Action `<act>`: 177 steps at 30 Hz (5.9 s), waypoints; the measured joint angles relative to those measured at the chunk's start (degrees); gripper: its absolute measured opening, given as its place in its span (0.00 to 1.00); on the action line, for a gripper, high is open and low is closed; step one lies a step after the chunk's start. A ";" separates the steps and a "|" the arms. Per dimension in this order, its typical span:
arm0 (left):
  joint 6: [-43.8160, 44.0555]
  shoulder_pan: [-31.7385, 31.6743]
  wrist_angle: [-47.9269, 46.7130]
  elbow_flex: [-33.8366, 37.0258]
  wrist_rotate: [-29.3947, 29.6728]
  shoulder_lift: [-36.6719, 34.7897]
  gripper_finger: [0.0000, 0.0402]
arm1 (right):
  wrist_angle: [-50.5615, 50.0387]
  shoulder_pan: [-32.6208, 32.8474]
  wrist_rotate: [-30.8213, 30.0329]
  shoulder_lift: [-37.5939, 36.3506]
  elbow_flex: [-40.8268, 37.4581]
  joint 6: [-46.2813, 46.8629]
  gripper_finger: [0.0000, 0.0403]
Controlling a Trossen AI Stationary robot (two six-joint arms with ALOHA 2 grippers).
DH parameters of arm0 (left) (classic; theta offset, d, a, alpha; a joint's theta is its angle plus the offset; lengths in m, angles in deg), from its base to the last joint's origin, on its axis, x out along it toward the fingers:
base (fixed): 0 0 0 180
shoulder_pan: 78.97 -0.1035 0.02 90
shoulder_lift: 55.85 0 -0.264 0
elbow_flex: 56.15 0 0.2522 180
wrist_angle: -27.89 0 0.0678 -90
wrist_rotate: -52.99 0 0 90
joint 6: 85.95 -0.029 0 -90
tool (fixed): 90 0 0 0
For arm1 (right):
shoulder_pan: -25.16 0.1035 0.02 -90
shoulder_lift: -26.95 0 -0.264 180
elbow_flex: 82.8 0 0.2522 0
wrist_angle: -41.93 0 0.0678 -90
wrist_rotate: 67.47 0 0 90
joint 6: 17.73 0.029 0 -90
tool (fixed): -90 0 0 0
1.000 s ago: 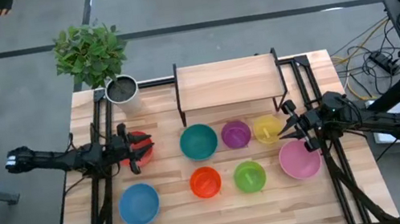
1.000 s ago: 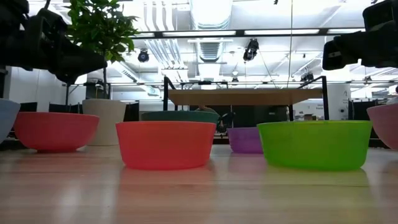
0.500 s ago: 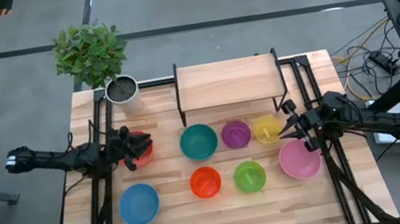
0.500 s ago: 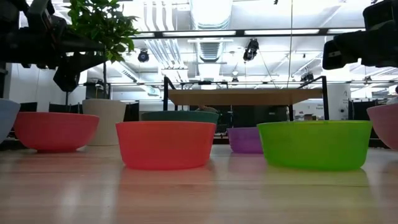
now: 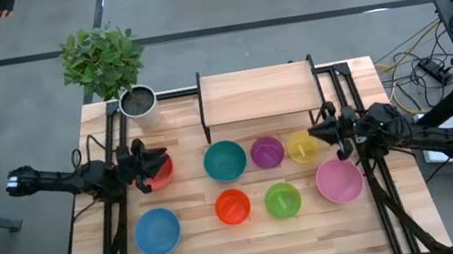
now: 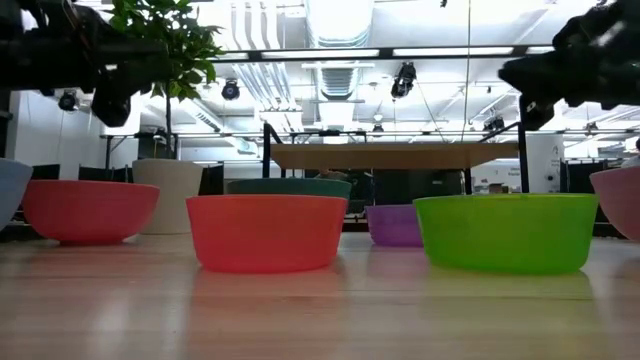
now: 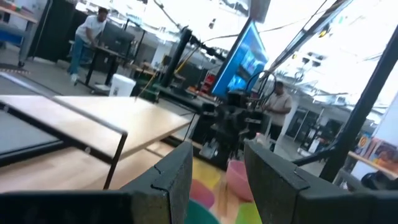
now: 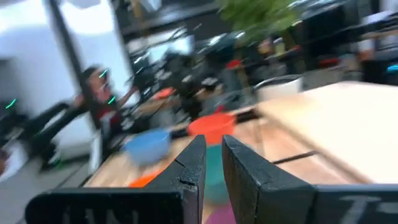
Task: Place and stack bowls onto a shelf
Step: Put the large dark green bowl on the shelf
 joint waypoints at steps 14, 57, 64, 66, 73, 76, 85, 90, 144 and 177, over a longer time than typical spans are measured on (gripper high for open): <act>1.12 0.00 1.48 0.00 0.16 0.98 0.32 | -4.68 0.02 -1.20 14.94 17.34 -0.67 0.11; -2.20 0.00 3.47 0.00 0.35 1.31 0.32 | -37.23 14.28 -15.03 92.05 78.18 -21.61 0.11; -2.43 0.00 3.53 0.00 0.37 1.42 0.32 | -43.56 15.20 -14.68 98.24 83.68 -24.57 0.11; -2.52 0.00 3.48 0.00 0.37 1.40 0.32 | -43.38 15.48 -14.66 99.21 84.86 -24.98 0.11; -3.71 0.00 3.48 0.00 0.42 1.42 0.32 | -42.96 15.50 -14.71 101.00 86.39 -24.95 0.11; -3.95 0.00 3.50 0.00 0.44 1.44 0.32 | -42.49 15.52 -14.68 100.78 86.51 -23.78 0.11; -4.15 0.00 3.44 0.00 0.51 1.48 0.32 | -41.33 17.49 -14.66 100.78 86.49 -21.02 0.18; -4.15 0.01 3.05 0.00 0.53 1.61 0.32 | -41.16 19.54 -14.66 100.78 86.49 -20.89 0.36; -3.91 -0.04 3.97 0.02 0.83 2.05 0.32 | -38.41 21.87 -13.07 93.76 86.03 -20.99 0.03; -3.91 -0.04 4.14 0.02 0.81 2.02 0.32 | -64.08 -1.42 -34.40 77.64 78.46 -12.45 0.03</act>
